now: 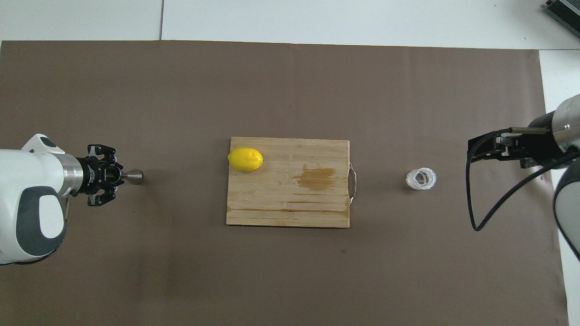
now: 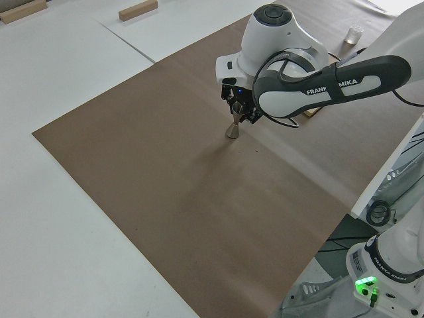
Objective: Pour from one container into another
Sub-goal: 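Close the left gripper around the small metal cup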
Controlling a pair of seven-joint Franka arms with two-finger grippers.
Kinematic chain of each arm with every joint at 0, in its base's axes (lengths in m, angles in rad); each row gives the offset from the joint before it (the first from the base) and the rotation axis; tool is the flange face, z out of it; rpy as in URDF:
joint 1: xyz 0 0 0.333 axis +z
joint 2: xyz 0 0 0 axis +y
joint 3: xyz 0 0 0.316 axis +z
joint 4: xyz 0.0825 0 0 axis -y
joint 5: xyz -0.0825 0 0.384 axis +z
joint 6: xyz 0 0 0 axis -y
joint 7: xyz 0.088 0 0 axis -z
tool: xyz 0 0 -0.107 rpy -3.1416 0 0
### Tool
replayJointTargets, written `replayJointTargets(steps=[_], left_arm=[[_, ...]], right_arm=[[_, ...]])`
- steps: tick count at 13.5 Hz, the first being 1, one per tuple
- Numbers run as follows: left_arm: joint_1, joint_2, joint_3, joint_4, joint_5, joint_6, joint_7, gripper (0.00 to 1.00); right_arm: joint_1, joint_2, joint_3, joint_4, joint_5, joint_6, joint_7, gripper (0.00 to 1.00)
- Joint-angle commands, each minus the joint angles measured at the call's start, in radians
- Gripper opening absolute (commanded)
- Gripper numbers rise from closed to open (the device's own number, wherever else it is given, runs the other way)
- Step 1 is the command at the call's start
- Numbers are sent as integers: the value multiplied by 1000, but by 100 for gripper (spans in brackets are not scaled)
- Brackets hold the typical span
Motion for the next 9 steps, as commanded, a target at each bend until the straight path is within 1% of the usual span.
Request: replayJointTargets(steps=[1,3,4,6,9], left_arm=[[-4,-14,3,-10,-15,-2,-5,23],[-10,-8,3,28,-15,-44,-10,4],[-11,-1,3,60,-15,-83,-7,0],[-42,14,3,121,-15,-138,-12,0],[-85,12,3,210,-14,-230,-54,0]], right_arm=[[-8,-5,-3,-4,28,-10,-17,100],[-8,-5,-3,-4,28,-10,-17,100],[-8,-5,-3,-4,28,-10,-17,100],[-8,-5,-3,-4,28,-10,-17,100],[-8,-5,-3,-2,28,-10,-17,100]])
